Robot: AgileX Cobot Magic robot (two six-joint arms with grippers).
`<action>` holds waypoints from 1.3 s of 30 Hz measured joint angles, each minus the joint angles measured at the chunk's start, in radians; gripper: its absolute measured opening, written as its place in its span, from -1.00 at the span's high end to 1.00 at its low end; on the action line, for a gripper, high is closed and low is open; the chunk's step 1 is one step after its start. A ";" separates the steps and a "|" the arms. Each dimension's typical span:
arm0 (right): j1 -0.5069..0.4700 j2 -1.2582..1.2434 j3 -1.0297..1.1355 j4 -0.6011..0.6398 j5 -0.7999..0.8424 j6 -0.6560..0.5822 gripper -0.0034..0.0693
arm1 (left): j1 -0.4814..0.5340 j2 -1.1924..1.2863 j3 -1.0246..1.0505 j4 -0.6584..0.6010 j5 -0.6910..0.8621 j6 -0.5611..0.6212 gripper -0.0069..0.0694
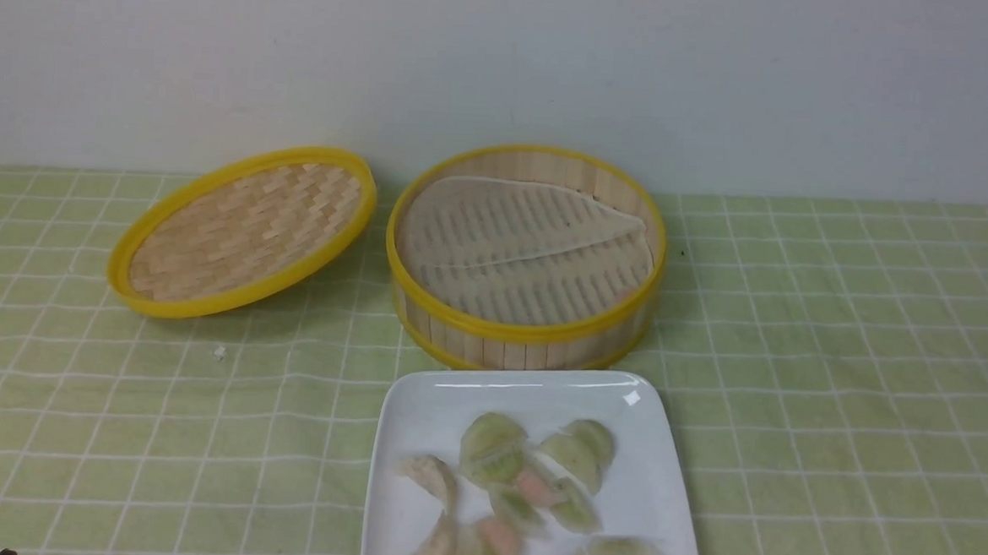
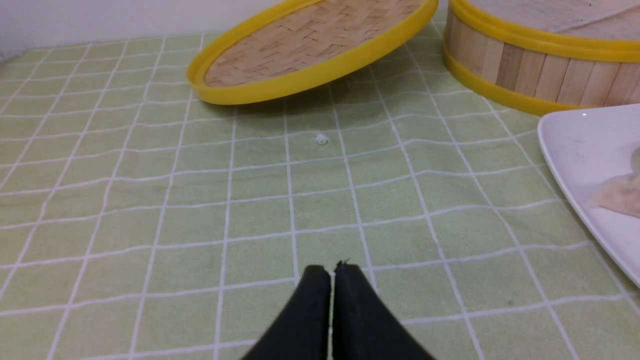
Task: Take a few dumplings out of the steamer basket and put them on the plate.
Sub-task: Use the left arm to put the dumpling into the plate
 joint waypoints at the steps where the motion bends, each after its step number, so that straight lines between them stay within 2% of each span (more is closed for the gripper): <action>1: 0.000 0.000 0.000 0.026 0.000 -0.022 0.95 | 0.000 0.000 0.000 0.000 0.000 0.000 0.83; 7: -0.021 -0.018 0.049 0.061 0.000 -0.057 0.95 | 0.000 0.000 0.000 0.000 0.000 0.000 0.83; 10: -0.136 -0.034 0.130 0.044 0.000 -0.062 0.95 | 0.000 0.000 0.000 0.000 0.000 0.000 0.83; 15: -0.404 -0.035 0.343 0.024 0.000 -0.063 0.95 | 0.000 0.000 0.000 0.000 0.000 0.000 0.83; 18: -0.506 -0.050 0.476 0.022 0.004 -0.063 0.95 | 0.000 0.000 0.000 0.000 0.000 0.000 0.83; 24: -0.543 -0.143 0.633 -0.002 0.013 -0.063 0.95 | 0.000 0.000 0.000 0.000 0.000 0.000 0.83; 39: -0.544 -0.150 0.637 -0.003 -0.008 -0.048 0.95 | 0.000 -0.001 0.000 0.000 0.000 0.000 0.83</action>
